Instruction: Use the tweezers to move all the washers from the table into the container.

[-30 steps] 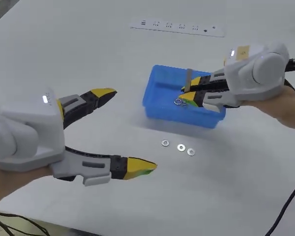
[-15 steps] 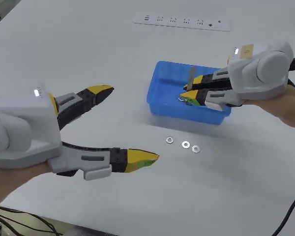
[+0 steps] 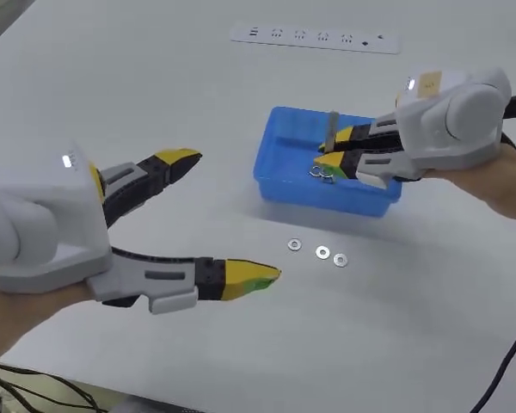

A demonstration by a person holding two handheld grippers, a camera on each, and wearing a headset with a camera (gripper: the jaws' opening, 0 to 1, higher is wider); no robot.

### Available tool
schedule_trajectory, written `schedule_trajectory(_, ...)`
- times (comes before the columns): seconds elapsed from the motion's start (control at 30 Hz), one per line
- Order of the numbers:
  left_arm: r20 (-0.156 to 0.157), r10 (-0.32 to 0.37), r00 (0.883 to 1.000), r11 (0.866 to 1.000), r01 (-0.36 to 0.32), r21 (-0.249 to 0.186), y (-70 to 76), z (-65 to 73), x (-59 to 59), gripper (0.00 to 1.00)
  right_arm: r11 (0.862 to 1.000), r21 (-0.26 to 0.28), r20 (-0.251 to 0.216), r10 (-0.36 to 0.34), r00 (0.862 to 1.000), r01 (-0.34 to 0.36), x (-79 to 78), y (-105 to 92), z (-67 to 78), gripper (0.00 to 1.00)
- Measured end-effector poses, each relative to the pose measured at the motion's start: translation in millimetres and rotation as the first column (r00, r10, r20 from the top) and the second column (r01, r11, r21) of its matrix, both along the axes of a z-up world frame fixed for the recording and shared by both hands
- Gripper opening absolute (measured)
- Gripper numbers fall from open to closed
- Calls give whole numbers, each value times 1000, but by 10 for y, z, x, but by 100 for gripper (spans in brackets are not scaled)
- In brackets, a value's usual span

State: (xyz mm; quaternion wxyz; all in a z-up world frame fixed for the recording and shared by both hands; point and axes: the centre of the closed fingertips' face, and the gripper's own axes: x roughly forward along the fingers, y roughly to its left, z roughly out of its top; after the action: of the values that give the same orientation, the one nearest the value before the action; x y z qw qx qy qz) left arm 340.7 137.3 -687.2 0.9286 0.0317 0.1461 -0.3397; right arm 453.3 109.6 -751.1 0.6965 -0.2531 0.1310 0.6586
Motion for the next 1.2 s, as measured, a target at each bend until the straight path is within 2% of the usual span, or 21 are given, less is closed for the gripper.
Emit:
schedule_trajectory(0.03, 7, -7, 1000, 1000, 7, 5, -7, 18, 22, 99, 1000, 2, -9, 2, 1000, -2, -12, 2, 4, 8)
schedule_trajectory(0.23, 38, -51, 998, 998, 50, 28, -33, 147, 230, 99, 1000, -9, 11, 12, 1000, -12, -39, 2, 19, 8)
schedule_trajectory(0.27, 50, -56, 997, 998, 54, 41, -34, 163, 274, 99, 1000, -11, 16, 15, 1000, -15, -44, 0, 20, 8)
schedule_trajectory(0.3, 72, -64, 995, 996, 59, 73, -37, 182, 344, 99, 1000, -17, 31, 21, 999, -21, -50, -6, 22, 8)
schedule_trajectory(0.37, 86, -76, 993, 993, 68, 93, -76, 217, 448, 98, 999, -28, 44, 30, 999, -29, -57, -16, 14, 8)
schedule_trajectory(0.43, 104, -98, 990, 992, 88, 94, -138, 265, 539, 95, 999, -27, 43, 33, 999, -31, -63, -20, 19, 8)
schedule_trajectory(0.6, 105, -151, 983, 982, 137, 127, -278, 231, 766, 85, 999, -19, 43, 30, 999, -29, -74, -32, 53, 8)
schedule_trajectory(0.67, 110, -150, 982, 983, 136, 126, -319, 234, 863, 82, 999, -13, 49, 33, 998, -32, -85, -38, 76, 8)
schedule_trajectory(0.8, 106, -162, 981, 983, 151, 100, -420, 243, 958, 75, 999, -7, 50, 35, 998, -35, -87, -45, 96, 8)
schedule_trajectory(0.87, 104, -182, 978, 980, 172, 100, -448, 204, 988, 68, 999, -8, 51, 34, 998, -34, -80, -51, 94, 8)
schedule_trajectory(0.93, 109, -209, 972, 974, 196, 115, -457, 153, 1010, 55, 1000, -1, 44, 29, 999, -29, -75, -51, 103, 8)
schedule_trajectory(1.0, 97, -212, 972, 973, 200, 116, -433, 111, 1043, 51, 1000, 1, 41, 29, 999, -29, -76, -49, 110, 8)
schedule_trajectory(1.1, 89, -224, 971, 973, 217, 84, -430, 131, 1057, 40, 999, 0, 42, 37, 998, -37, -91, -42, 121, 8)
schedule_trajectory(1.2, 86, -257, 963, 965, 250, 82, -472, 148, 1040, 35, 999, 0, 40, 42, 998, -42, -103, -30, 121, 8)
